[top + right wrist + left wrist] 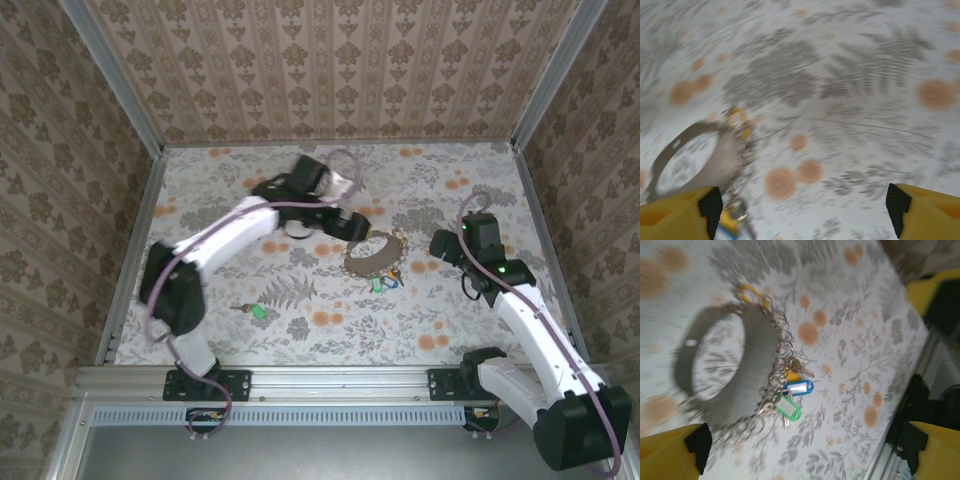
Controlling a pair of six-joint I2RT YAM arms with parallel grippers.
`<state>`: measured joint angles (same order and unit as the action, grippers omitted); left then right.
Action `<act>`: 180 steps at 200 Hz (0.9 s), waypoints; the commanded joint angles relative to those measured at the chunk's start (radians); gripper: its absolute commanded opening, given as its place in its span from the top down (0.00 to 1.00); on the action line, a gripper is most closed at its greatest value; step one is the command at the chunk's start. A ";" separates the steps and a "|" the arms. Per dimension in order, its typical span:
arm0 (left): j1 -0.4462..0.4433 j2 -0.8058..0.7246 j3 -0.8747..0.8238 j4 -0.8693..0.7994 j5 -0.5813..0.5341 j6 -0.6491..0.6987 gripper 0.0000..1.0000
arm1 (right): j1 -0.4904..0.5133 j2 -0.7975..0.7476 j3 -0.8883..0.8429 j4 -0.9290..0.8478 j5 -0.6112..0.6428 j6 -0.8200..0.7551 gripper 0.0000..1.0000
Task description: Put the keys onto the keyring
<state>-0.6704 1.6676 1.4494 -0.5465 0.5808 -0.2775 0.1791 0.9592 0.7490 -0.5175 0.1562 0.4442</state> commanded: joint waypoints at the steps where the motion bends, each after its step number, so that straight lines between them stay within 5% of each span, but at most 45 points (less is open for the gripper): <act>1: 0.166 -0.195 -0.121 -0.100 -0.022 -0.069 0.00 | 0.154 0.103 0.086 -0.047 -0.173 -0.112 0.14; 60: 0.735 -0.496 -0.419 -0.412 -0.061 -0.100 0.00 | 0.694 0.466 0.254 0.164 -0.254 -0.279 0.31; 99: 0.886 -0.578 -0.592 -0.378 -0.093 -0.212 0.00 | 0.923 0.742 0.437 0.228 -0.296 -0.580 0.45; 115: 0.968 -0.565 -0.668 -0.322 -0.036 -0.270 0.00 | 0.966 0.818 0.442 0.337 -0.253 -0.747 0.56; 147: 1.055 -0.531 -0.717 -0.276 0.019 -0.248 0.00 | 0.942 0.914 0.390 0.657 -0.521 -1.035 0.61; 180: 1.058 -0.545 -0.693 -0.281 -0.055 -0.204 0.00 | 0.909 1.072 0.531 0.628 -0.579 -1.148 0.58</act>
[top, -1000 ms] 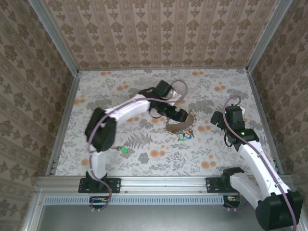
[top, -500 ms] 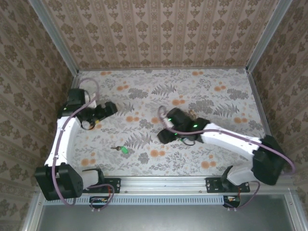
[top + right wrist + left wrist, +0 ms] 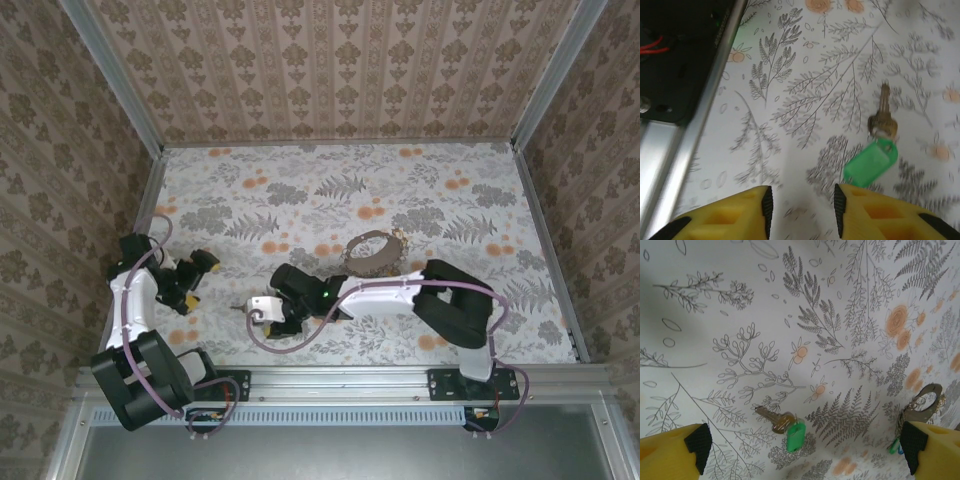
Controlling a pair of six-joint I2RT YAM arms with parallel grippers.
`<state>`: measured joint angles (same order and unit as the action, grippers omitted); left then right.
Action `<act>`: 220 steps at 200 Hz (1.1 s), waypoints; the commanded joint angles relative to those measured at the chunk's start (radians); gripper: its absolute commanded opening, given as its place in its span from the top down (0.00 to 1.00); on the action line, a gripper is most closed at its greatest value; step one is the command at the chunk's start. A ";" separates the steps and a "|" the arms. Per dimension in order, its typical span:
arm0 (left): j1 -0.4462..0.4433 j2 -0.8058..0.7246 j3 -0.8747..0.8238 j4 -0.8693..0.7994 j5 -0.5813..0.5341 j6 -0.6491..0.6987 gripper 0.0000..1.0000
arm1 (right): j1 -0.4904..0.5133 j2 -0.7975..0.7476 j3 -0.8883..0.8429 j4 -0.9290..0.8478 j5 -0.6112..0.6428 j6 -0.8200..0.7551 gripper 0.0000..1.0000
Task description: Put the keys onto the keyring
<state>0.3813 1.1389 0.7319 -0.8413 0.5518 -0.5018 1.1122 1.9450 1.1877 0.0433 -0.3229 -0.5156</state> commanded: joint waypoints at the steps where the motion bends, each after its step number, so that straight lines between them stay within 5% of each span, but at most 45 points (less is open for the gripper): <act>1: 0.006 -0.018 0.025 0.014 -0.028 0.021 0.00 | -0.026 0.089 0.099 0.062 -0.099 -0.194 0.58; 64: 0.008 -0.037 0.034 0.031 -0.090 0.064 0.00 | -0.062 0.242 0.295 -0.171 -0.036 -0.325 0.63; 134: 0.006 -0.036 0.013 0.057 -0.083 0.064 0.00 | -0.060 0.310 0.389 -0.238 0.008 -0.322 0.63; 220: -0.010 -0.035 0.005 0.066 -0.070 0.064 0.00 | -0.066 0.362 0.509 -0.334 0.035 -0.255 0.84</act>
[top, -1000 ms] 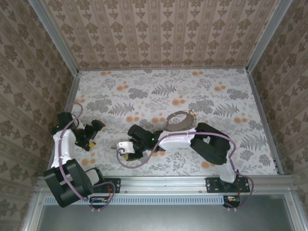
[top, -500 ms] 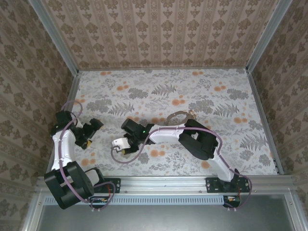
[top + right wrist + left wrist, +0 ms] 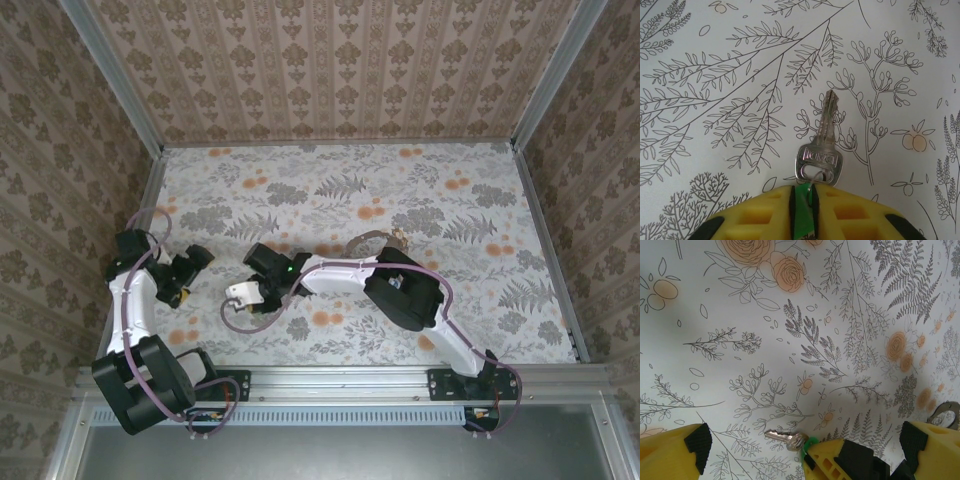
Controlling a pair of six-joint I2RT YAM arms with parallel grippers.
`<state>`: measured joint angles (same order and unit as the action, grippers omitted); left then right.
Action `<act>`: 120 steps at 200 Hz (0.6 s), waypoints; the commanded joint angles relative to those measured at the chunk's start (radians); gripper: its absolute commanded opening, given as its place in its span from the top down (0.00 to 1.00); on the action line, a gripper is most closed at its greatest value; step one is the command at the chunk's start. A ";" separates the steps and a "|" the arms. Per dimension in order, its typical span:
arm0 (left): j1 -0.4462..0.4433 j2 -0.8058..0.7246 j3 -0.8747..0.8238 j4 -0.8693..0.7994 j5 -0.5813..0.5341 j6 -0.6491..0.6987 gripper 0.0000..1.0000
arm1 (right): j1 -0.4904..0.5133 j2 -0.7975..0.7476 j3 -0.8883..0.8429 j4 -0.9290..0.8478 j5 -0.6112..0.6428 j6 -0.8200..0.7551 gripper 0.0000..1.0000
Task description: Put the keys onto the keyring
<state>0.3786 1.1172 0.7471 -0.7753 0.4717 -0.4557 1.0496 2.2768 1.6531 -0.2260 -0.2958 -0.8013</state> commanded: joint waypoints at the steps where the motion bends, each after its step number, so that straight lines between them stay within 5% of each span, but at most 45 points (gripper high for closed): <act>1: -0.007 -0.014 -0.011 0.000 0.010 0.018 0.00 | -0.003 0.030 0.045 -0.066 0.008 0.032 0.84; 69: -0.020 -0.028 -0.014 0.014 0.030 0.026 0.00 | -0.011 0.015 0.035 -0.025 0.035 0.104 0.95; 120: -0.053 -0.147 -0.056 0.097 0.096 0.017 0.00 | -0.070 -0.185 -0.230 0.265 -0.040 0.309 1.00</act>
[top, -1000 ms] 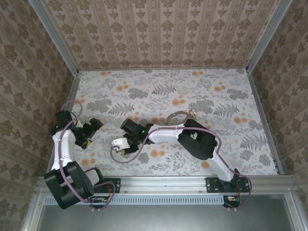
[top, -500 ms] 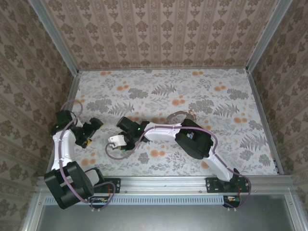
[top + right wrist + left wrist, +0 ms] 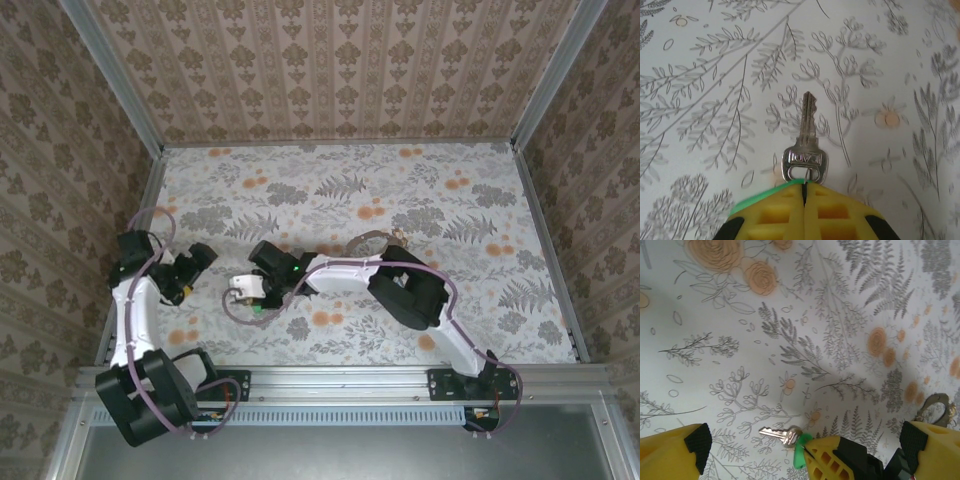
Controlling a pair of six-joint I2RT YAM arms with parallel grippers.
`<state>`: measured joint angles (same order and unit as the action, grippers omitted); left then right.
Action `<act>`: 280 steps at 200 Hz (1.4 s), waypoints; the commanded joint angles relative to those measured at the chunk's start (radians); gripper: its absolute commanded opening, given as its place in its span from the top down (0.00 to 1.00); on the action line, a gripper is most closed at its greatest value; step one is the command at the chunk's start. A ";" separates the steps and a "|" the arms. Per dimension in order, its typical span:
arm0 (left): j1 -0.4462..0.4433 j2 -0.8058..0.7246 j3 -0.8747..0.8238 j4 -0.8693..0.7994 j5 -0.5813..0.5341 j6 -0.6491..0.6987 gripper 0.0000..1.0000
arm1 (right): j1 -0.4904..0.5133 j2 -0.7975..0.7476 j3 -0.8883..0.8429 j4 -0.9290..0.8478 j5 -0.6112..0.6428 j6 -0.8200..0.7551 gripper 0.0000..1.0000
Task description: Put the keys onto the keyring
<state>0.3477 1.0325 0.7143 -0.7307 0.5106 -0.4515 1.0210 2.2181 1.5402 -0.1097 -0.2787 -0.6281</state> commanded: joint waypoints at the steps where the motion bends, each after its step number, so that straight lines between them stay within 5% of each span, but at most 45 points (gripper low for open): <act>1: -0.024 -0.065 -0.025 0.056 0.060 0.013 0.00 | -0.043 -0.133 -0.123 0.154 -0.061 0.139 1.00; 30: -0.130 -0.151 -0.070 0.192 0.113 0.026 0.09 | -0.109 -0.268 -0.320 0.344 -0.143 0.303 1.00; 90: -0.569 -0.411 -0.182 0.527 0.082 0.322 0.39 | -0.257 -0.568 -0.632 0.551 -0.287 0.479 1.00; 110: -0.623 -0.387 -0.162 0.511 0.125 0.438 0.46 | -0.310 -0.670 -0.697 0.554 -0.345 0.496 1.00; 140: -0.692 -0.278 -0.073 0.432 0.364 0.648 0.50 | -0.349 -0.802 -0.752 0.513 -0.456 0.461 1.00; 154: -0.734 -0.213 0.010 0.299 0.510 0.852 0.50 | -0.350 -0.865 -0.755 0.446 -0.489 0.408 1.00; 168: -0.788 -0.147 0.091 0.199 0.505 0.959 0.49 | -0.350 -0.910 -0.762 0.407 -0.516 0.385 1.00; 280: -0.904 -0.024 0.167 0.326 0.481 0.921 0.67 | -0.342 -1.047 -0.780 0.318 -0.556 0.392 1.00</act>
<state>-0.5308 1.0019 0.8562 -0.4545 0.9718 0.4759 0.6708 1.1835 0.7471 0.2367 -0.7948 -0.2321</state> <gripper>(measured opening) 0.342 0.067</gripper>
